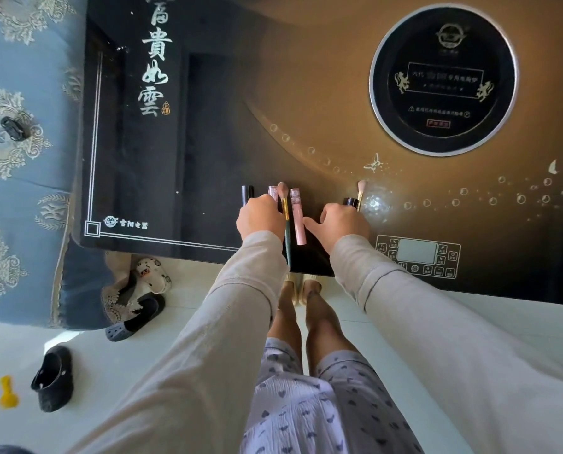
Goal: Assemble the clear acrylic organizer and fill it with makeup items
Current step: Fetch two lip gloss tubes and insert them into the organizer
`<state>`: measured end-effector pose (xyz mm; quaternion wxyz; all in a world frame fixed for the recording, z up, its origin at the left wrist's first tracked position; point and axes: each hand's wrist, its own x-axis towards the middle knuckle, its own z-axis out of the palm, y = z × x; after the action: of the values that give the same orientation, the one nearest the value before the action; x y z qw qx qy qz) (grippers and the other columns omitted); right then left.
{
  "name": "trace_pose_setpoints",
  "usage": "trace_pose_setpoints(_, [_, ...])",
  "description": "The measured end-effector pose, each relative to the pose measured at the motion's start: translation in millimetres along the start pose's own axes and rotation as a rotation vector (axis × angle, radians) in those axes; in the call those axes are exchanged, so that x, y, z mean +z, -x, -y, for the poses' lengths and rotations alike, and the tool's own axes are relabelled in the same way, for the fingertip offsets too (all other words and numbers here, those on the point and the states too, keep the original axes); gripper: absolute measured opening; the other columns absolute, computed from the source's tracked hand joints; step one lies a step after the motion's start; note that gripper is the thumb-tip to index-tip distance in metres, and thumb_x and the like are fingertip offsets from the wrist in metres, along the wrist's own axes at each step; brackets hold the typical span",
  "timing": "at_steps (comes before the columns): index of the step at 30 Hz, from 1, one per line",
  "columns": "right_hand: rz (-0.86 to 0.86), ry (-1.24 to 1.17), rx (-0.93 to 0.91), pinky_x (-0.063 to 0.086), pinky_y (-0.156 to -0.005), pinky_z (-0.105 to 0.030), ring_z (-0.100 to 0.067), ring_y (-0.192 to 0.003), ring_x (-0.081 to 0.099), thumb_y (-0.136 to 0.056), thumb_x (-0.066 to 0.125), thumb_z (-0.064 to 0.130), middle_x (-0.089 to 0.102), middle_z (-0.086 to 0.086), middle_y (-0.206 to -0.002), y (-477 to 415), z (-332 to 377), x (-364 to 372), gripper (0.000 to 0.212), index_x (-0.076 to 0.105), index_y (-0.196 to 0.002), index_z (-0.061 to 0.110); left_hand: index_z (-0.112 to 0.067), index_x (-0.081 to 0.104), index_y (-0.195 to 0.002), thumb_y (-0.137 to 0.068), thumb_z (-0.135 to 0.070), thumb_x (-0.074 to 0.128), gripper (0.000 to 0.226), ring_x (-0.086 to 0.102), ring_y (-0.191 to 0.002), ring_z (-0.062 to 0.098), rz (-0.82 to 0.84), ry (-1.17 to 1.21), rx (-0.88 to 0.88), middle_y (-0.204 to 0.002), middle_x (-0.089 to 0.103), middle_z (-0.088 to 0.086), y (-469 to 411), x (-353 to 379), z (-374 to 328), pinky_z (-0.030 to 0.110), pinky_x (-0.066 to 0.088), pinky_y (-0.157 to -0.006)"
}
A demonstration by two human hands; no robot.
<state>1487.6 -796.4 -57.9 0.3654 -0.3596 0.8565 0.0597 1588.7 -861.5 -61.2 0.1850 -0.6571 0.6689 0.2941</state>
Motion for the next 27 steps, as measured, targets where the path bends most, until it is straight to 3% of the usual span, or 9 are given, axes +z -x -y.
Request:
trace_pose_setpoints(5, [0.037,-0.118,0.009,0.043,-0.065,-0.029,-0.03,-0.086,0.064,-0.083,0.056,0.049,0.066,-0.011,-0.087,0,6,7,0.041,0.064,-0.088,0.009,-0.004,0.062,-0.098,-0.089,-0.014,0.051,0.018,0.061,-0.079,0.031,0.028,-0.004,0.003,-0.094,0.066,0.015,2,5,3,0.032,0.043,-0.064])
trace_pose_setpoints(10, [0.022,-0.203,-0.029,0.039,-0.062,-0.027,-0.023,-0.07,0.051,-0.086,0.052,0.046,0.056,-0.005,-0.076,3,12,9,0.039,0.064,-0.088,0.009,-0.003,0.062,-0.097,-0.087,-0.013,0.049,0.019,0.063,-0.086,0.034,0.044,0.043,-0.018,-0.094,0.066,0.015,3,5,5,0.034,0.048,-0.069])
trace_pose_setpoints(13, [0.008,-0.191,-0.006,0.035,-0.055,-0.024,-0.026,-0.066,0.051,-0.089,0.045,0.044,0.058,-0.008,-0.074,2,17,13,0.038,0.06,-0.078,0.011,-0.003,0.061,-0.094,-0.086,-0.014,0.048,0.019,0.055,-0.075,0.031,0.041,0.069,-0.017,-0.087,0.062,0.014,5,8,6,0.033,0.044,-0.066])
trace_pose_setpoints(17, [-0.009,-0.18,0.054,0.035,-0.059,-0.027,-0.031,-0.081,0.063,-0.091,0.046,0.032,0.067,-0.017,-0.089,1,20,16,0.035,0.065,-0.088,0.002,-0.003,0.06,-0.094,-0.086,-0.016,0.05,0.018,0.05,-0.072,0.028,0.051,0.089,-0.004,-0.077,0.051,0.008,10,9,9,0.033,0.045,-0.066])
trace_pose_setpoints(20, [0.014,-0.207,0.085,0.037,-0.06,-0.028,-0.032,-0.083,0.063,-0.087,0.053,0.028,0.063,-0.017,-0.084,8,13,13,0.031,0.063,-0.09,0.0,-0.005,0.058,-0.088,-0.085,-0.015,0.049,0.014,0.057,-0.075,0.031,0.073,0.119,0.001,-0.076,0.051,0.008,21,4,11,0.034,0.052,-0.071])
trace_pose_setpoints(23, [0.052,-0.244,0.063,0.037,-0.062,-0.027,-0.027,-0.074,0.053,-0.081,0.057,0.028,0.054,-0.008,-0.08,25,0,6,0.024,0.061,-0.091,0.007,-0.008,0.051,-0.072,-0.084,-0.015,0.047,0.014,0.056,-0.07,0.03,0.084,0.128,0.021,-0.069,0.051,0.006,41,-5,16,0.033,0.05,-0.066])
trace_pose_setpoints(27, [0.106,-0.284,0.045,0.04,-0.066,-0.028,-0.025,-0.075,0.053,-0.078,0.058,0.032,0.055,-0.004,-0.081,61,-36,-3,0.016,0.049,-0.076,0.019,-0.007,0.062,-0.091,-0.086,-0.023,0.047,0.023,0.065,-0.084,0.033,0.12,0.156,0.062,-0.087,0.067,0.014,79,-13,39,0.038,0.055,-0.078])
